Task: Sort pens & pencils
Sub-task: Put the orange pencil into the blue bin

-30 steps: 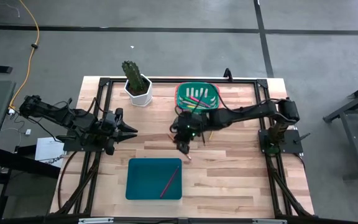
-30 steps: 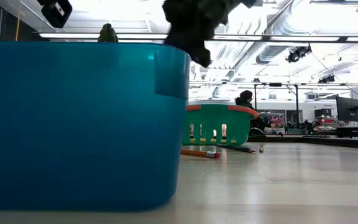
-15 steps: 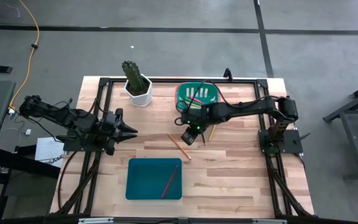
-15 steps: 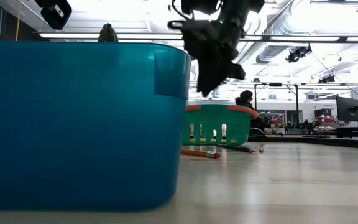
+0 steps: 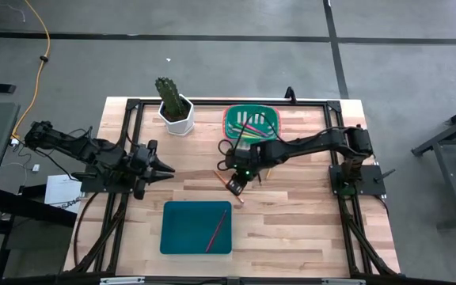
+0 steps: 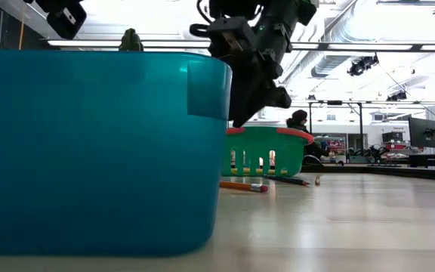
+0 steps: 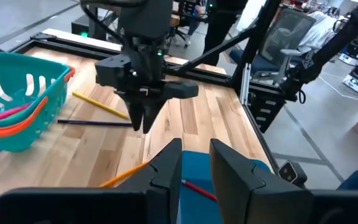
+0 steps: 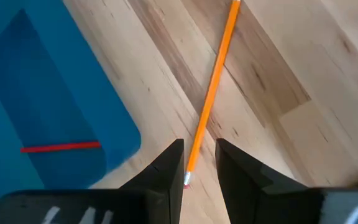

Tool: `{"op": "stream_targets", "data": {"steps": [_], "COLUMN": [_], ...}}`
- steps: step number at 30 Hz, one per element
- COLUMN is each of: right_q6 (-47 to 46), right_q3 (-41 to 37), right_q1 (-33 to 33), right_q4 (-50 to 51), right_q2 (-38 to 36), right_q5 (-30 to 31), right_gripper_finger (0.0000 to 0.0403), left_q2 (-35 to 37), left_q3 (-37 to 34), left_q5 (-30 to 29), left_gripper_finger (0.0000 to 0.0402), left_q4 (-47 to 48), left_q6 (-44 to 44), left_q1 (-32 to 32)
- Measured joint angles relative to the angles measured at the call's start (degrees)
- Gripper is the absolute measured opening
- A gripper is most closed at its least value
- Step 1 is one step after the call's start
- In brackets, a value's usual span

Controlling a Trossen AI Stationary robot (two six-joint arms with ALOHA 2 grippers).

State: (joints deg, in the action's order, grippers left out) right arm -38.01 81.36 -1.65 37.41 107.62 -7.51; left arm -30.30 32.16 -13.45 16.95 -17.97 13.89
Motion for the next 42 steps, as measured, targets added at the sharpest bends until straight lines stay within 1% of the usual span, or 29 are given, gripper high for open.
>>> {"op": "stream_targets", "data": {"steps": [3,6,9,13,17,21,26,30,35,42], "right_q6": [-0.1,0.5,0.9,2.3,3.3,2.0,2.0,2.0,1.8,0.5], "right_q3": [0.0,0.0,0.0,0.0,0.0,0.0,0.0,0.0,0.0,0.0], "right_q1": [-0.1,0.0,0.2,1.3,2.0,1.9,0.2,-1.2,-2.1,-3.1], "right_q4": [0.4,0.2,-0.1,-1.0,-4.5,-3.3,0.1,0.5,0.5,0.2], "right_q2": [0.7,1.2,1.2,0.7,0.2,0.2,0.2,0.2,0.2,1.5], "right_q5": [0.0,0.0,0.2,1.0,-2.0,-3.1,-3.1,-3.1,-2.3,-2.2], "right_gripper_finger": [0.0083,0.0083,0.0083,0.0083,0.0083,0.0083,0.0083,0.0083,0.0083,0.0083], "left_q2": [-1.4,-5.0,-9.4,-14.8,-18.4,-19.9,-20.0,-21.5,-24.0,-28.0], "left_q3": [0.0,0.0,0.1,0.9,1.9,2.6,2.7,2.8,2.8,2.8], "left_q5": [2.1,4.9,5.8,5.5,8.2,11.0,11.8,16.4,18.8,20.5], "left_gripper_finger": [0.0072,0.0072,0.0072,0.0072,0.0072,0.0072,0.0072,0.0072,0.0072,0.0072], "left_q4": [-0.1,-0.5,-1.0,-0.8,-1.0,-1.0,-0.5,-0.3,-0.5,-0.4], "left_q6": [1.6,3.3,4.5,5.4,5.1,5.1,5.2,7.1,8.3,10.3], "left_q1": [0.0,0.0,0.0,-0.1,-2.7,-6.3,-10.6,-13.3,-14.8,-14.6]}}
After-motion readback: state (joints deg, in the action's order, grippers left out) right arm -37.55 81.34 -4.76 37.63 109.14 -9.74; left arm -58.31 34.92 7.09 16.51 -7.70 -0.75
